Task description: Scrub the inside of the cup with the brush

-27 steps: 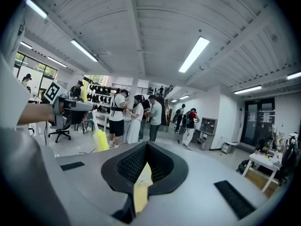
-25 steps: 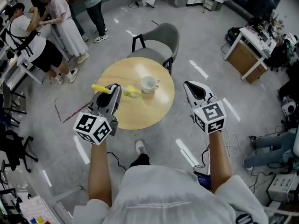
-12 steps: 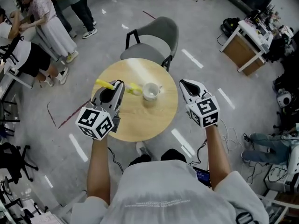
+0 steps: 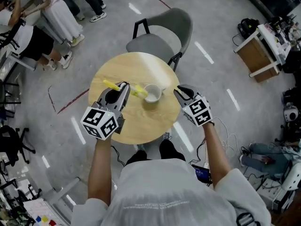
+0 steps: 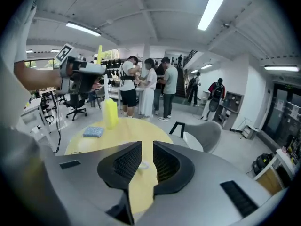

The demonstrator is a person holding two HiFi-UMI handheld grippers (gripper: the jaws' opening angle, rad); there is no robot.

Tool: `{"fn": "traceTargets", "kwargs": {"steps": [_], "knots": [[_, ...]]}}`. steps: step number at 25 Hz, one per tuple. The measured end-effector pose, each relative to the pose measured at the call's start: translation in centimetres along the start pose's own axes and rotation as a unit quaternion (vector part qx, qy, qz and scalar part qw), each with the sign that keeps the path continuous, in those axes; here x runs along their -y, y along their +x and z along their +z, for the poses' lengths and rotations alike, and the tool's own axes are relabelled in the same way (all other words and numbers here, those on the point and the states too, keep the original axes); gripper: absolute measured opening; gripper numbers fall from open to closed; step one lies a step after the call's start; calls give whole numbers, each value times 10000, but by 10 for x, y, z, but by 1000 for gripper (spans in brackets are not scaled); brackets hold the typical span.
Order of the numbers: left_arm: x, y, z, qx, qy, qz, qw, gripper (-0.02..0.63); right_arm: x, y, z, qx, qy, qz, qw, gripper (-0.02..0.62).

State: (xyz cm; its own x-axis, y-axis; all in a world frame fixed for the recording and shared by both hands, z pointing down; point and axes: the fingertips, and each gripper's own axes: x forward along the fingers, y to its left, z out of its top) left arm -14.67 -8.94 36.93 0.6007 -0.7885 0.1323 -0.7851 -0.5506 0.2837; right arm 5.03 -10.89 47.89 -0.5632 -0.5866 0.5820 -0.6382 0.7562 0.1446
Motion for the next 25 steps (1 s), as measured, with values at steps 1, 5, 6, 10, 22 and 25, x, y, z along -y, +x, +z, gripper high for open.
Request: {"fn": "traceTargets", "kwargs": {"steps": [1,5,6,10,22,25], "knots": [[-3,3,-2,-30,-31,97,9999,49,0,10,-5,-65,-85,189,9998,106],[-8,18,-9,-108,-169,508,9985,49,1,44,-24,-273,-467,916,9943,115],[-8,22,-11,-121,-195,592,9980,49,1,52,-31,-361,-604,1069,9918,116],[-6,39,-22,-176,-261,814,9962,49,4,86,-60,-688,-1066,1566,9795,140],[-8,59,-50,-232,-499,1344,9894,49,-15,148,-99,-1069,-1617,2536,9477,166],[-9,59,-54,-237,-550,1440,9878,49,-21,155,-102,-1162,-1713,2621,9426,159]]}}
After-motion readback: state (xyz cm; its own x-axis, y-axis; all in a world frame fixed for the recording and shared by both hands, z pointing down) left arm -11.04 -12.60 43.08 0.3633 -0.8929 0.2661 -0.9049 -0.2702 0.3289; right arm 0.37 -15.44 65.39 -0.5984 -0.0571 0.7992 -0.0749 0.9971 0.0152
